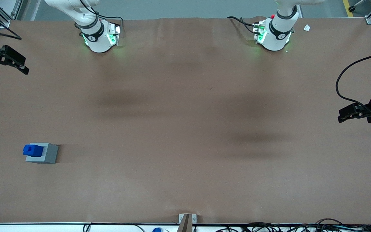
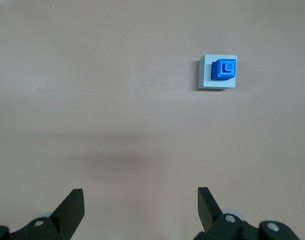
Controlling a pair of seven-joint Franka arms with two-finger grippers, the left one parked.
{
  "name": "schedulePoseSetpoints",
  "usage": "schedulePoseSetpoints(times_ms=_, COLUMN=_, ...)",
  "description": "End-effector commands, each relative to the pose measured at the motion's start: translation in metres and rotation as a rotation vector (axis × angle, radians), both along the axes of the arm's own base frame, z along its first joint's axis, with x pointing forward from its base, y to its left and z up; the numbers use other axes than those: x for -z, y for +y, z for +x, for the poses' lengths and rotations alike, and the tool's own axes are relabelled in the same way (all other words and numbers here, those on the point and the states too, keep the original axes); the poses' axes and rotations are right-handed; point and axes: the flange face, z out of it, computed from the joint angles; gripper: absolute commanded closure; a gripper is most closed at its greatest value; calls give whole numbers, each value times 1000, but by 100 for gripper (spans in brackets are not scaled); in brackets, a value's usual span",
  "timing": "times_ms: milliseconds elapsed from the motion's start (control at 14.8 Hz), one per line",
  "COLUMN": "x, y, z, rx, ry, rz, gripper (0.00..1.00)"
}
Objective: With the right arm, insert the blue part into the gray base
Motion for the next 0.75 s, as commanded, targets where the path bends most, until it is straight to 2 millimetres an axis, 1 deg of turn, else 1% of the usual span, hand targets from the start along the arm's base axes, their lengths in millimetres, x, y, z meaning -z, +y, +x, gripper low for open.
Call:
schedulePoseSetpoints(times_ms=0, x=-1, y=-3, z=7, rx=2, ry=0, rz=1, gripper=0)
schedulePoseSetpoints(times_ms=542, x=-11, y=-4, z=7, rx=8, ry=-10, rz=-1, gripper=0)
schedulePoseSetpoints(times_ms=678, x=-10, y=-3, z=7, rx=5, ry=-7, rz=-4, gripper=0)
